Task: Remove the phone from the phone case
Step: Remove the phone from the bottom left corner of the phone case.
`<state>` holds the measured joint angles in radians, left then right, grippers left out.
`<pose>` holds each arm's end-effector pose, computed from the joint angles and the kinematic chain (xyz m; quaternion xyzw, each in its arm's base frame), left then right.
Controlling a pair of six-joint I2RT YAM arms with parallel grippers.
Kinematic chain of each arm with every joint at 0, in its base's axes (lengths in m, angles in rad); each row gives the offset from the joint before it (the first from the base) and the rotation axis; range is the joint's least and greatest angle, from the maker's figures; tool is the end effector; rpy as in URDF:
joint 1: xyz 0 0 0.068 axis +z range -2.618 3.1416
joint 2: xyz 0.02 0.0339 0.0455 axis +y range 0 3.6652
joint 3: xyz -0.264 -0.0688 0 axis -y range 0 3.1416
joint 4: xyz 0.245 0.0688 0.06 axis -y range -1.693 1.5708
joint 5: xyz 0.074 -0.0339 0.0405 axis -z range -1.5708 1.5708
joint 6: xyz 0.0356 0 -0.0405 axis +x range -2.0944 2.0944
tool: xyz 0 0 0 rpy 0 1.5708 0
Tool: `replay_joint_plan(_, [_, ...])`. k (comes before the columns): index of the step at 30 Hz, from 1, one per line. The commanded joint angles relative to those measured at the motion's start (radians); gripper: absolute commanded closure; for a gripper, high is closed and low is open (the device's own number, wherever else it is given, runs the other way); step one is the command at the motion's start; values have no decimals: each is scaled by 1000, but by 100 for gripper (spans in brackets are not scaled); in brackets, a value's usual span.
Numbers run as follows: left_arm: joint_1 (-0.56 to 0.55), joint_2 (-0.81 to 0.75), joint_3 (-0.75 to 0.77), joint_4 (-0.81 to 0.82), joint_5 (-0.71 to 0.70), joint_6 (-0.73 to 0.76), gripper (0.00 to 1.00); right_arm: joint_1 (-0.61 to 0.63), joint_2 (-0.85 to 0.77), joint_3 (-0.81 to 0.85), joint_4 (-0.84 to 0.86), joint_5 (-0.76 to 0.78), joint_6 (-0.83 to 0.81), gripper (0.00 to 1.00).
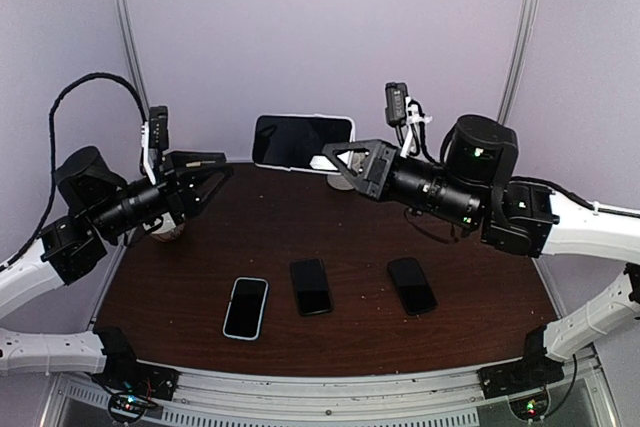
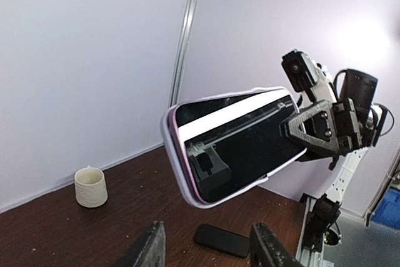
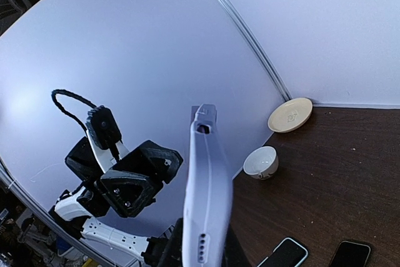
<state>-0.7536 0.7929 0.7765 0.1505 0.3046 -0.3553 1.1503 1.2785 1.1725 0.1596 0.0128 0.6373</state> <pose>0.1296 -0.1362 0.3720 0.2407 0.6151 -0.4767 0.5801 0.1242 0.2767 0.4059 -0.1700 0.6666 0.5630 0.4581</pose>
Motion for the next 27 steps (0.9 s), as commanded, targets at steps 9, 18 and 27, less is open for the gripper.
replay_joint_plan(9, [5, 122, 94, 131, -48, -259, 55, -17, -28, 69, 172, -7, 91, 100])
replay_joint_plan(18, [5, 171, 117, 195, 6, -301, 55, -16, -13, 69, 185, -40, 98, 100])
replay_joint_plan(27, [5, 183, 123, 213, 31, -307, 55, -16, -5, 77, 181, -56, 91, 100])
